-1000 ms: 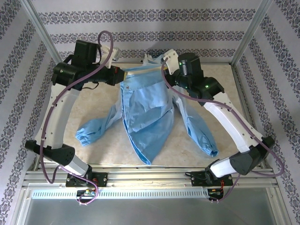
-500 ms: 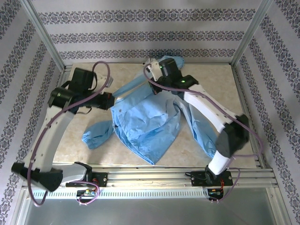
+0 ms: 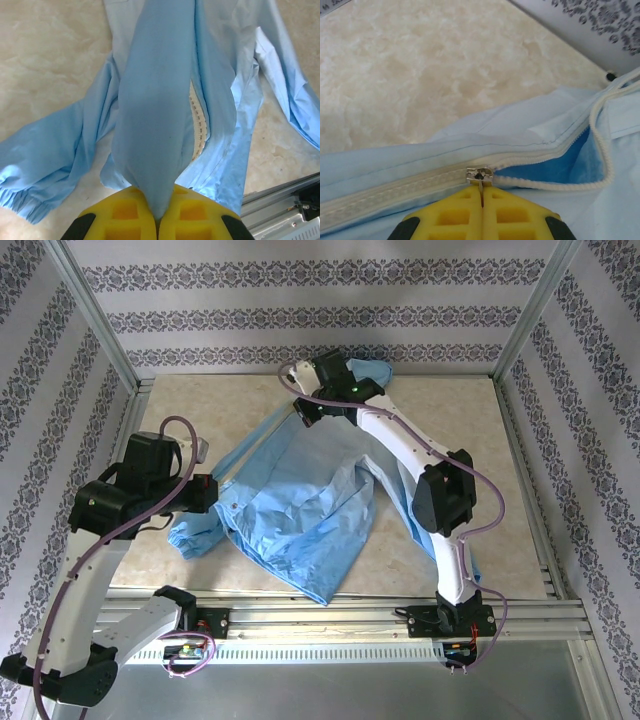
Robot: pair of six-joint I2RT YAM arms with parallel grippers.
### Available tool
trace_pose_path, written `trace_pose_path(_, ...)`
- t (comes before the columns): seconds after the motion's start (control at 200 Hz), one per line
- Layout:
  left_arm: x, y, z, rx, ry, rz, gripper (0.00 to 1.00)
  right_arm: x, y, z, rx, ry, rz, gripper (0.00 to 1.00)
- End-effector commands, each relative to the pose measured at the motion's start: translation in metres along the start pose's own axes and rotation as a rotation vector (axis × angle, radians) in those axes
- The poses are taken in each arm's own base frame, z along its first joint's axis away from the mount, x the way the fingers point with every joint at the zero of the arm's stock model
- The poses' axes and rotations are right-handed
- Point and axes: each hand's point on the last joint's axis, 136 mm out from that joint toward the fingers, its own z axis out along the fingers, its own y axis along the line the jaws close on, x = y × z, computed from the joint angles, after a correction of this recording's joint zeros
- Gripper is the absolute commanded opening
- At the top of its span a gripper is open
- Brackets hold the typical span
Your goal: Zip up the jacket
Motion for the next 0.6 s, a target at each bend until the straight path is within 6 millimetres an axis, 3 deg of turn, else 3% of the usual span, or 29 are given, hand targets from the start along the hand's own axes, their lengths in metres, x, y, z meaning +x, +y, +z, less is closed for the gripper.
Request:
trace_pose_path(0.0, 0.013, 0.014, -0.017, -0.076, 0.009, -0.044, 0.00, 0.003, -0.062, 0.004, 0.146, 0.012, 0.025, 0.00)
trace_pose_path(0.135, -0.004, 0.020, -0.030, -0.142, -0.020, 0.003, 0.00, -0.005, -0.110, -0.007, 0.240, -0.008, 0.042, 0.00)
trace_pose_path(0.245, -0.031, 0.014, -0.036, -0.143, -0.030, 0.042, 0.00, -0.016, -0.150, -0.034, 0.324, -0.036, 0.065, 0.00)
trace_pose_path(0.31, -0.052, 0.011, -0.038, -0.135, -0.069, 0.070, 0.00, -0.026, -0.173, -0.061, 0.397, -0.055, 0.066, 0.00)
trace_pose_path(0.44, -0.096, 0.005, -0.035, -0.081, -0.112, 0.094, 0.00, -0.052, -0.206, -0.138, 0.527, -0.103, 0.040, 0.00)
trace_pose_path(0.54, -0.121, 0.010, -0.036, -0.091, -0.148, 0.099, 0.00, -0.058, -0.215, -0.187, 0.601, -0.123, 0.036, 0.00)
trace_pose_path(0.6, -0.131, 0.018, -0.038, -0.090, -0.168, 0.067, 0.00, -0.057, -0.209, -0.204, 0.608, -0.125, 0.039, 0.00)
